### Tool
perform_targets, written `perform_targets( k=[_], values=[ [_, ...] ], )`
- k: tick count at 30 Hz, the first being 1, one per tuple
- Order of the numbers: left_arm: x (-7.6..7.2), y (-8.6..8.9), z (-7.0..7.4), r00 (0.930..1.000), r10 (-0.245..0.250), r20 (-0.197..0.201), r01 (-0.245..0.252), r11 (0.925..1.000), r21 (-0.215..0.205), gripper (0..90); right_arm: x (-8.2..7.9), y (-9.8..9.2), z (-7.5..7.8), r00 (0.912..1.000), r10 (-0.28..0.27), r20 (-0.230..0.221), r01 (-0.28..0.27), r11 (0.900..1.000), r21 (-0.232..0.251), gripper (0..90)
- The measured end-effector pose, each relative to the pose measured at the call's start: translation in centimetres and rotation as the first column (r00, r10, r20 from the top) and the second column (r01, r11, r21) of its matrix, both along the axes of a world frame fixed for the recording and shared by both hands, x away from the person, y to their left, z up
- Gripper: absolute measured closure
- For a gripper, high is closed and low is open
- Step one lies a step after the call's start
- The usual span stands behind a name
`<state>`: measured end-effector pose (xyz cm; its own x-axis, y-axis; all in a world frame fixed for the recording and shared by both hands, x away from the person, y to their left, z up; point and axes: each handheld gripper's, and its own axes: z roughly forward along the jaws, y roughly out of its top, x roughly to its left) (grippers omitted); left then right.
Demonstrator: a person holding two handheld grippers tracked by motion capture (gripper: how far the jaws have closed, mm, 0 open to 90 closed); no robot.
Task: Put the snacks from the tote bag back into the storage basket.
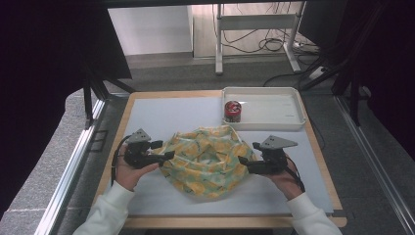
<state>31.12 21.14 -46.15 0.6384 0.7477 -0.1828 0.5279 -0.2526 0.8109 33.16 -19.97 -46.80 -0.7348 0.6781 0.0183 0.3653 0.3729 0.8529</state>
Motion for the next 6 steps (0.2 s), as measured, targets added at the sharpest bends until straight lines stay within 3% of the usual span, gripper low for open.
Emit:
perform_targets(
  k=[6],
  values=[
    [-0.08,0.11,-0.04,1.0,0.006,-0.003,-0.006,1.0,-0.002,32.2,0.13,-0.19,-0.09,1.0,0.001,0.008,-0.001,1.0,0.015,22.9]
  ],
)
